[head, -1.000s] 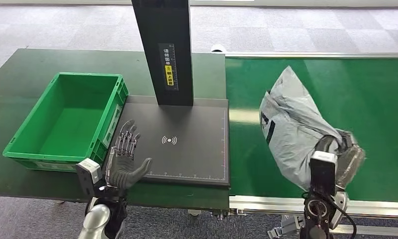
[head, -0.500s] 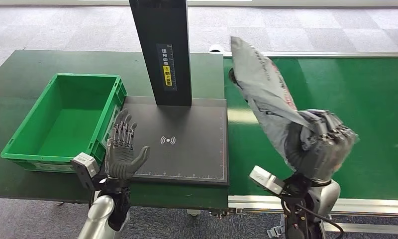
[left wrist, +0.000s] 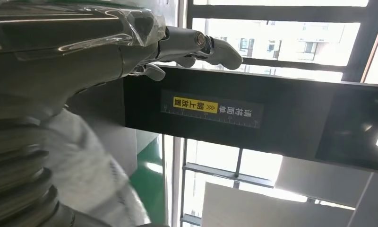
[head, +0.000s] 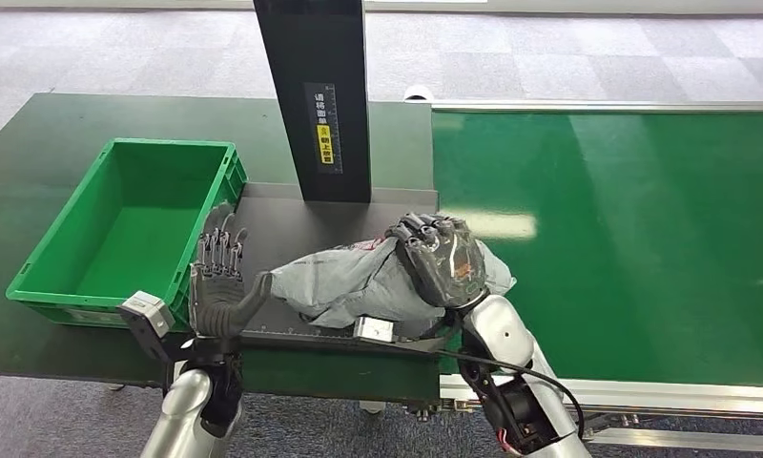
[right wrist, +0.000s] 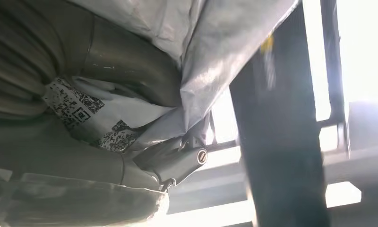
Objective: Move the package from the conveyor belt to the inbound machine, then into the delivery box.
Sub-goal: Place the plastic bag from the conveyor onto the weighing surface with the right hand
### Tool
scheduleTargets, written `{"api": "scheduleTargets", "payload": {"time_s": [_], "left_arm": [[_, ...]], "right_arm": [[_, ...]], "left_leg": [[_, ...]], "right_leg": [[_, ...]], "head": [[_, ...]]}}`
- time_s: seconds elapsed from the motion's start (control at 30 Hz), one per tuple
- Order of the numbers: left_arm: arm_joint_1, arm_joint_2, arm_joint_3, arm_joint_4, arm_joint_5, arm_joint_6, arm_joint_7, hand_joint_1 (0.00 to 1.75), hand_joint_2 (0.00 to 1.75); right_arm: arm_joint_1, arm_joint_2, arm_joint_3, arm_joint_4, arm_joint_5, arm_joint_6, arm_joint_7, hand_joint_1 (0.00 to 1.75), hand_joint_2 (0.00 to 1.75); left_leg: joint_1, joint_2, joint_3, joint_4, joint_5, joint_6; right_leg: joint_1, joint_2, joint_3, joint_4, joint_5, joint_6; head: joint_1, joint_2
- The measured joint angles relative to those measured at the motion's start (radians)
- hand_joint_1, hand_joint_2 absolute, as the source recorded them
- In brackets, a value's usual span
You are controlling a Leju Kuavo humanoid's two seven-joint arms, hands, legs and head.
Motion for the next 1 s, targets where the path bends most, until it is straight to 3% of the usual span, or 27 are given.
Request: {"api": "scheduleTargets", "payload": {"time_s": [0.17, 0.33, 0.43, 0.73, 0.87, 1.0], "left_arm": [[-0.001, 0.007, -0.006, 0.006, 0.011, 0.000, -0.001, 0.00, 1.75], [0.001, 0.014, -0.011, 0.009, 0.020, 0.001, -0.001, 0.00, 1.75], [0.007, 0.018, -0.011, 0.009, 0.025, 0.002, 0.000, 0.00, 1.75], [0.012, 0.021, -0.011, 0.009, 0.025, 0.001, 0.004, 0.00, 1.75], [0.011, 0.021, -0.012, 0.013, 0.025, 0.001, 0.005, 0.00, 1.75], [0.011, 0.021, -0.013, 0.014, 0.025, 0.001, 0.006, 0.00, 1.75]], "right_arm": [[-0.096, 0.000, 0.119, 0.250, -0.034, 0.063, 0.030, 1.75, 1.75], [-0.149, 0.019, 0.190, 0.426, -0.029, 0.162, 0.112, 1.75, 1.75], [-0.171, 0.029, 0.209, 0.489, -0.041, 0.189, 0.159, 1.75, 1.75], [-0.194, 0.039, 0.219, 0.553, -0.089, 0.197, 0.184, 1.75, 1.75], [-0.196, 0.042, 0.212, 0.574, -0.134, 0.194, 0.248, 0.73, 1.75], [-0.197, 0.046, 0.178, 0.590, -0.193, 0.160, 0.249, 0.73, 1.75]], "left_leg": [[0.000, 0.001, 0.001, 0.000, 0.000, 0.000], [0.000, 0.002, 0.001, 0.000, 0.000, 0.000], [0.000, 0.002, 0.003, 0.000, 0.000, 0.000], [0.000, 0.002, 0.009, 0.000, 0.000, 0.000], [0.000, 0.002, 0.011, 0.000, 0.000, 0.000], [0.000, 0.002, 0.011, 0.000, 0.000, 0.000]], "right_leg": [[0.000, 0.001, 0.000, 0.000, 0.000, 0.000], [0.000, 0.001, 0.000, 0.000, 0.000, 0.000], [0.000, 0.002, 0.001, 0.000, 0.000, 0.000], [0.000, 0.002, 0.007, 0.000, 0.000, 0.000], [0.000, 0.002, 0.008, 0.000, 0.000, -0.001], [0.000, 0.002, 0.008, 0.000, 0.000, -0.001]], "head": [[0.000, 0.000], [0.000, 0.000], [0.000, 0.000], [0.000, 0.000], [0.000, 0.000], [0.000, 0.000]]}}
